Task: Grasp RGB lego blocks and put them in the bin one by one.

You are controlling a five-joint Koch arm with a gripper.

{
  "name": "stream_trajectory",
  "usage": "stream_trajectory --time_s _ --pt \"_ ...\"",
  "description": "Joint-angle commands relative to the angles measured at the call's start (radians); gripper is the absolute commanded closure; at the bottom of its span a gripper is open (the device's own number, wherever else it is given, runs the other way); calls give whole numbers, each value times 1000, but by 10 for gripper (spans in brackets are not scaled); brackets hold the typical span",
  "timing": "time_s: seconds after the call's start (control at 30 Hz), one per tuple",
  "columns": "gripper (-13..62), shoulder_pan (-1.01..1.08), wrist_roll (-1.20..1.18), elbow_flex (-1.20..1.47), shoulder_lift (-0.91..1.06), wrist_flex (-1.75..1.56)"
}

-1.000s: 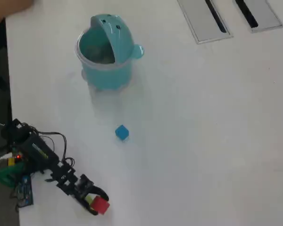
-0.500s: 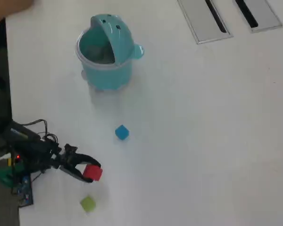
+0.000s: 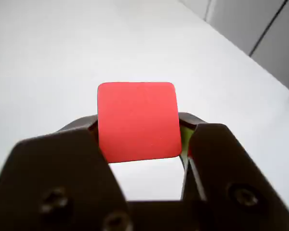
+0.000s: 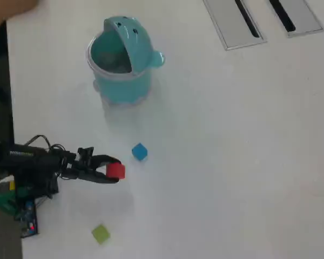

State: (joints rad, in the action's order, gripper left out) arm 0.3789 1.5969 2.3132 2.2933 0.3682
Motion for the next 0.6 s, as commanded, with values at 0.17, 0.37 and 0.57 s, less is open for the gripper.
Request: stream_trajectory --time_s 0.17,0.37,0.57 --pt "371 -164 8 -222 74 -41" --pt "373 -476 5 -376 74 -25" --pt "395 -923 190 -422 -18 -106"
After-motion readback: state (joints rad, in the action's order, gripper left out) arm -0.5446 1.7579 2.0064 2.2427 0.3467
